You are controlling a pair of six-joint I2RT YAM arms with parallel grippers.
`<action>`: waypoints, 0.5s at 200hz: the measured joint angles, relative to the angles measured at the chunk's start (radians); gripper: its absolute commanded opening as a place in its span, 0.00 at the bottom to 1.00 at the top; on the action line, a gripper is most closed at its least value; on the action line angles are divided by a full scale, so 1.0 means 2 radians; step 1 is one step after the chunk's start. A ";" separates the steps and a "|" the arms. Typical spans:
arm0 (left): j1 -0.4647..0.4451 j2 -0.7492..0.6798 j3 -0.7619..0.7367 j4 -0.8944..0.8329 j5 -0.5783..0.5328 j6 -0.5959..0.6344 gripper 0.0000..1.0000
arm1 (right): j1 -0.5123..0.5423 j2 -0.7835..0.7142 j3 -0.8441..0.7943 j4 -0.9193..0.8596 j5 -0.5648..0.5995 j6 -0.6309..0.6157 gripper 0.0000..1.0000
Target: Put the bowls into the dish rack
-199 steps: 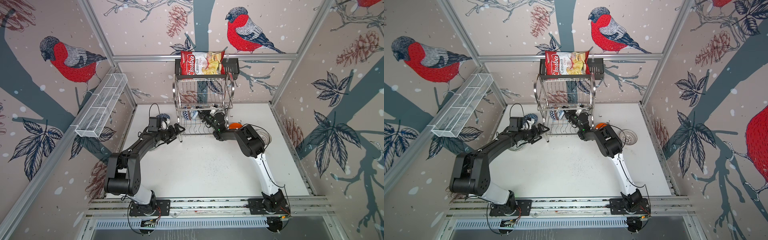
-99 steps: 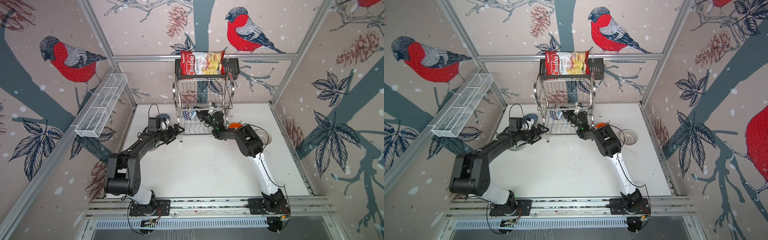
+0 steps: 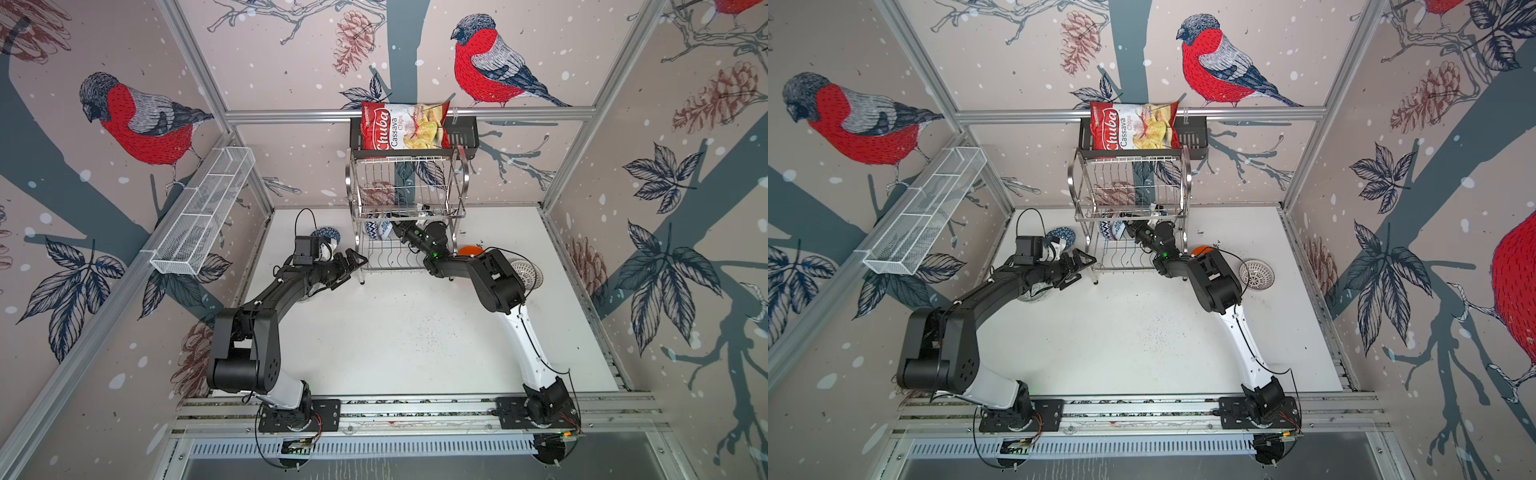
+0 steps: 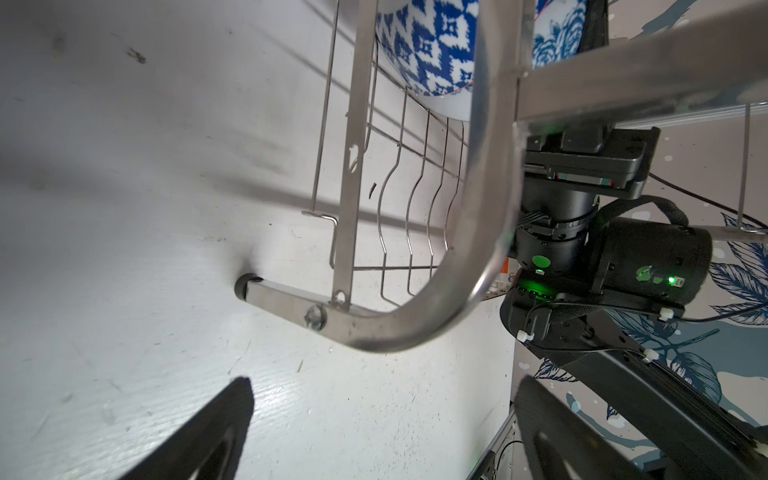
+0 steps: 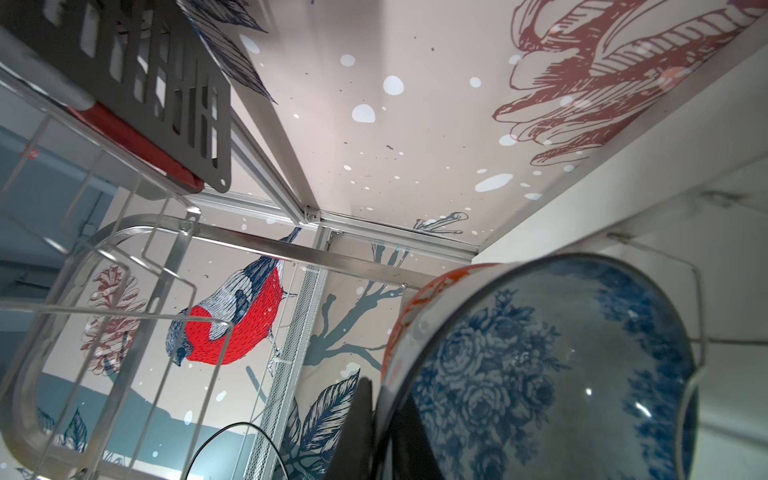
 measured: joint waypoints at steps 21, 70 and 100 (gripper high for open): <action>0.001 -0.002 -0.003 -0.001 0.000 0.004 0.98 | 0.000 0.002 0.003 -0.002 -0.003 -0.008 0.00; 0.001 -0.003 -0.009 -0.009 0.001 0.010 0.98 | 0.000 0.006 0.011 -0.007 -0.006 -0.016 0.03; 0.001 -0.002 -0.009 -0.009 0.004 0.010 0.98 | 0.000 0.011 0.023 -0.011 -0.012 -0.021 0.08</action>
